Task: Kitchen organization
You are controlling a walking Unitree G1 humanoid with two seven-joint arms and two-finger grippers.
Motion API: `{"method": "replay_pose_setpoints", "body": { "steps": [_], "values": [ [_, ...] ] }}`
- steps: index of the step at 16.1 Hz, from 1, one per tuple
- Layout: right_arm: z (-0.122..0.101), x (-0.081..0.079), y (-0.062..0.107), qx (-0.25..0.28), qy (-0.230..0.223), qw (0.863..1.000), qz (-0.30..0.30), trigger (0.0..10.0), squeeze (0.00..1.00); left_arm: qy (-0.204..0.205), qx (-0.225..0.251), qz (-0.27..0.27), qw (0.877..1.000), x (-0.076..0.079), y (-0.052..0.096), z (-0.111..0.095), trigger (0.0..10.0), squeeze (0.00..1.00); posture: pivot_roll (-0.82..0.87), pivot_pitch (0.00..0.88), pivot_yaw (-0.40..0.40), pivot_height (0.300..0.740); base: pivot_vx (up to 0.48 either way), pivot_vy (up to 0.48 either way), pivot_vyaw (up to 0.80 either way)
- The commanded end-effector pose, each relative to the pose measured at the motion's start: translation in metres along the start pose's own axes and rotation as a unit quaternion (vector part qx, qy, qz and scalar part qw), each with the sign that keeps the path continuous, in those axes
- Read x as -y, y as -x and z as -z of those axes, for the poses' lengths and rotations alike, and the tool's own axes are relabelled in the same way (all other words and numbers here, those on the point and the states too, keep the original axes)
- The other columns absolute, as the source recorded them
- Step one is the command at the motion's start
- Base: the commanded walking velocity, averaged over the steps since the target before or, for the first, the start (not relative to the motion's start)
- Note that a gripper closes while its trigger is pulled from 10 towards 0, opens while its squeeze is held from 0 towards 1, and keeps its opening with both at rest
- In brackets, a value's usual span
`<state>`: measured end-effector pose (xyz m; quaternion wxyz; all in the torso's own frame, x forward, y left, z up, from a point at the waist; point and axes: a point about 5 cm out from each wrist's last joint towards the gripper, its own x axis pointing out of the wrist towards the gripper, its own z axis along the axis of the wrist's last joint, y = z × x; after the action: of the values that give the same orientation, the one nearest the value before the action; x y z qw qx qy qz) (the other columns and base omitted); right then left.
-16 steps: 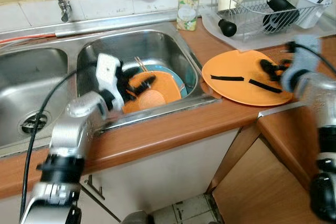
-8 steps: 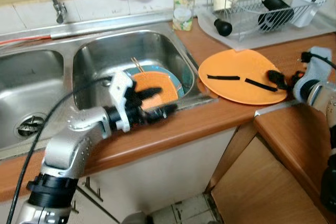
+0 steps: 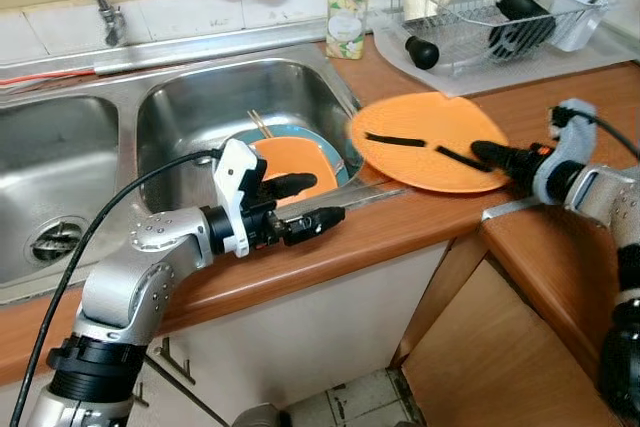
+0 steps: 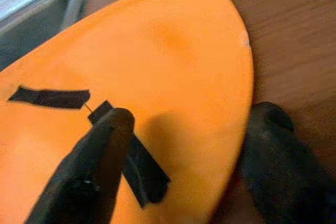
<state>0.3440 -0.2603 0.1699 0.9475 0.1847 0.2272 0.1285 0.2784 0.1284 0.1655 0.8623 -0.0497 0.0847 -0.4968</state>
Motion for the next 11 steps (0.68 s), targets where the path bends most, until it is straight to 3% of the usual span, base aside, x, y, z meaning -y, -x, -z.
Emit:
{"method": "replay_pose_setpoints", "body": {
  "steps": [1,8,11],
  "values": [
    [0.009,-0.008,-0.003,-0.016,-0.006,1.0,-0.02,0.2,0.0,0.001,-0.001,-0.017,1.0,-0.003,0.003,-0.002,10.0,0.0,-0.05,0.0,0.057,0.74,0.0,0.0,0.0],
    [0.019,-0.014,-0.001,-0.017,-0.024,0.999,-0.021,0.0,0.0,0.047,0.035,-0.076,0.995,-0.02,-0.013,-0.006,10.0,0.0,-0.05,0.0,0.06,0.74,0.0,0.0,0.0],
    [0.021,-0.019,0.0,-0.018,-0.018,0.999,-0.024,0.0,0.0,0.112,0.056,-0.136,0.983,-0.044,-0.034,-0.01,10.0,0.0,-0.05,0.0,0.062,0.74,0.0,0.0,0.0]
  ]
}}
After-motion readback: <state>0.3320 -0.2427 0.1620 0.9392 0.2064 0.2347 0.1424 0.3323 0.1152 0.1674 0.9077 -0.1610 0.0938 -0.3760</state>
